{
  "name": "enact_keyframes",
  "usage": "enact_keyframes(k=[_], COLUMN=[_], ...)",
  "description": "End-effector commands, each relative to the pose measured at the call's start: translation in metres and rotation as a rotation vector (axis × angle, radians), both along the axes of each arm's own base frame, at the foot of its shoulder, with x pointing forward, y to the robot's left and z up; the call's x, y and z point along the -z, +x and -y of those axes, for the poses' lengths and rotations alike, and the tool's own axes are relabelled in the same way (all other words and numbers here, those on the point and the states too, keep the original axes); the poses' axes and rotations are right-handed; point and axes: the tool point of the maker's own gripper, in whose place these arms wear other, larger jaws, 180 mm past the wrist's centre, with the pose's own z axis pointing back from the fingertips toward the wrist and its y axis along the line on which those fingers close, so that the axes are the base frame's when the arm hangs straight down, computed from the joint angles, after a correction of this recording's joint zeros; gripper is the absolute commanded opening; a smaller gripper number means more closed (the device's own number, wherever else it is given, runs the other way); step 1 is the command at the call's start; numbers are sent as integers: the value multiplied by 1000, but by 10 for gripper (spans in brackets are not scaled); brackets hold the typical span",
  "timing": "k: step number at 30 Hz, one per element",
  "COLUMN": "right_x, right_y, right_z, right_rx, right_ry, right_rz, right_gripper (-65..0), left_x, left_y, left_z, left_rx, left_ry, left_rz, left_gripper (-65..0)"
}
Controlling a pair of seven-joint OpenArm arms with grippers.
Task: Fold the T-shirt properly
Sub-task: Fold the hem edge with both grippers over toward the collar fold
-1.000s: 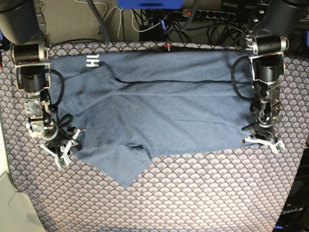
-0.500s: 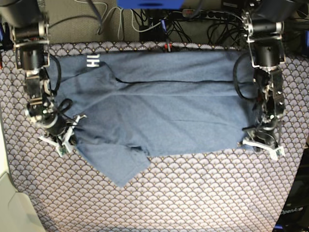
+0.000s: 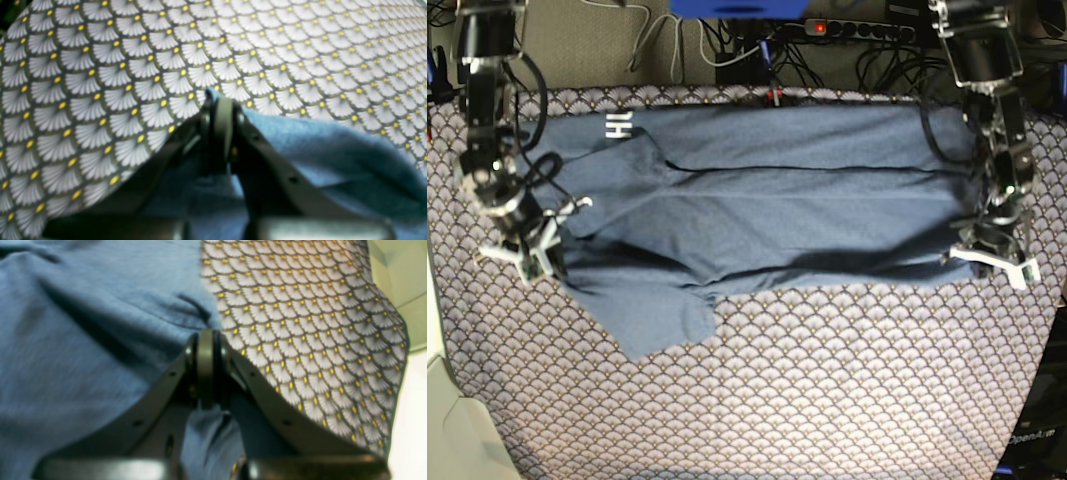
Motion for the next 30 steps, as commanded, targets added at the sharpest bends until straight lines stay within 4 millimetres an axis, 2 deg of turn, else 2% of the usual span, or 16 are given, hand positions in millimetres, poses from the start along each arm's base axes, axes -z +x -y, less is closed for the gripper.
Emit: enact_keyframes(k=[1,8,13,21,25,30], right_x=[-14,-14,0,8,12,19], right_y=[-1,-31,-49,-62,-70,-85], right_z=[7,18,21,29,32,29], right_rx=[3,29,31,49,43,23], right_ry=[-9,-28,-33,-41,-58,-43], right_rz=[42,30,-17,-48,-70,-78], right_gripper=[-650,-650,-650,-650,-650,-650], left_x=[-19,-21,-26,-24,-27,-16], left_y=[4,-16,-30,-64,-84,-103], left_z=[-12,-12,-6,6,-5,-12], left_rx=[-18,-8,14,47,4,-15], left_ry=[34,59,84,78,29,25], left_rz=[52,49,51,32,42,0], left_gripper=[-646,-646,-646,-646,-646,-646])
